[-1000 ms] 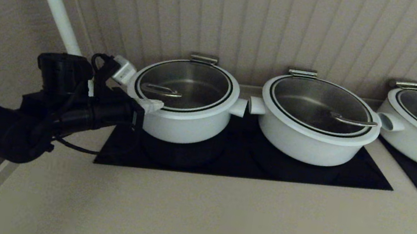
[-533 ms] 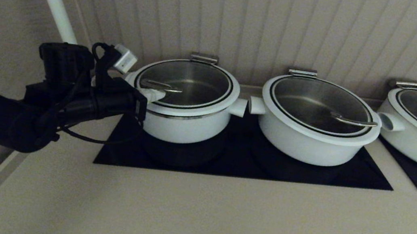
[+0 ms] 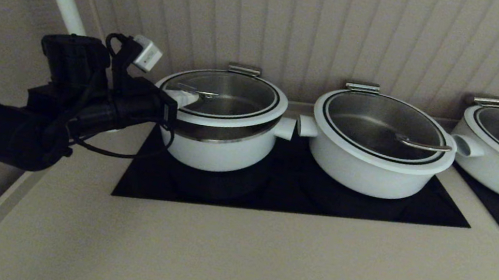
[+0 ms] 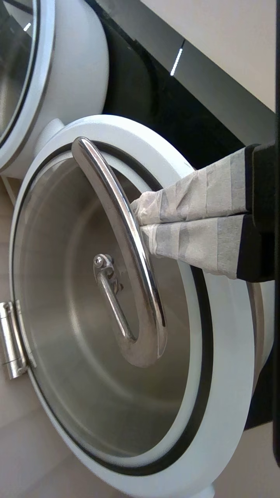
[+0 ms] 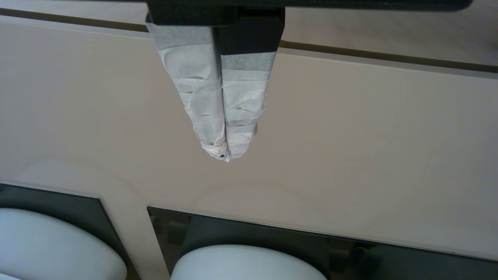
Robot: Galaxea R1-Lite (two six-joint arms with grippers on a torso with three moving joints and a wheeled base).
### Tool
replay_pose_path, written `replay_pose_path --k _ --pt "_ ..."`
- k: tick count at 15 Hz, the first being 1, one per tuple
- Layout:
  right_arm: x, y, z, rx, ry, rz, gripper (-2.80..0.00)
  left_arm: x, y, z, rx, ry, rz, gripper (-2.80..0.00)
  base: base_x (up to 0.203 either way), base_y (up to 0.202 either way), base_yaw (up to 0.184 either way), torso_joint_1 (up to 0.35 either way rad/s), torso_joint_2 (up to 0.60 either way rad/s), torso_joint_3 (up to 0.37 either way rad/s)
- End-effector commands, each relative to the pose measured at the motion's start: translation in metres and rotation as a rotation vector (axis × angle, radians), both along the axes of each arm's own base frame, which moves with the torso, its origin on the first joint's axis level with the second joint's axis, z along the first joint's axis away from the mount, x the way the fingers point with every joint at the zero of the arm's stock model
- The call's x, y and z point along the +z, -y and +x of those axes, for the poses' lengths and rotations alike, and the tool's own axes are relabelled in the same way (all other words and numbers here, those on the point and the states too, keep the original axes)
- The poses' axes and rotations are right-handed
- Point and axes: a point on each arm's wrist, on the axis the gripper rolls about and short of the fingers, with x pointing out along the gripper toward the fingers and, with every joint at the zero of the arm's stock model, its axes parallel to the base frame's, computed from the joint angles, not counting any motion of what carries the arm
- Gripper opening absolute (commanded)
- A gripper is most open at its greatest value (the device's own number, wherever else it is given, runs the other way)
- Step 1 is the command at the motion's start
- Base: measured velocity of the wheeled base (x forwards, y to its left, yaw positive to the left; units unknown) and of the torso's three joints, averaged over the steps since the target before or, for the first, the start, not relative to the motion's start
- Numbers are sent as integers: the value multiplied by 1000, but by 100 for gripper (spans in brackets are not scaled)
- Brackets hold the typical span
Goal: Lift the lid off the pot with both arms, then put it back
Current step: Open the food pot lid a small opening with the left arm, then hold the pot lid with the right arm
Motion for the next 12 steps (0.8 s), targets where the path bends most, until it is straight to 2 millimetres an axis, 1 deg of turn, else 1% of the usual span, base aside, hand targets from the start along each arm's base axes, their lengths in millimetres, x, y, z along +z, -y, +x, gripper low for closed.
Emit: replay_pose_path --k 1,4,6,7,8,10,12 --pt "8 0 -2 10 25 0 -280 5 -1 -3 -1 16 -8 -280 0 0 0 0 0 0" --pt "29 -1 -3 65 37 -1 -280 5 -1 -4 1 11 -15 -280 0 0 0 0 0 0" --pt "53 -3 2 127 21 -1 -280 7 -1 -5 -1 12 -19 -280 0 0 0 0 0 0" --pt "64 -3 8 154 6 -1 -280 7 -1 -5 -1 13 -21 -280 0 0 0 0 0 0" --pt "76 -4 17 177 -15 -1 -280 8 -1 -5 -2 16 -21 -280 0 0 0 0 0 0" --pt "97 -5 42 229 -52 -3 -280 10 -2 -6 -1 22 -22 -280 0 0 0 0 0 0" --pt "110 -6 69 290 -83 -33 -280 12 -3 -8 2 22 -32 -280 0 0 0 0 0 0"
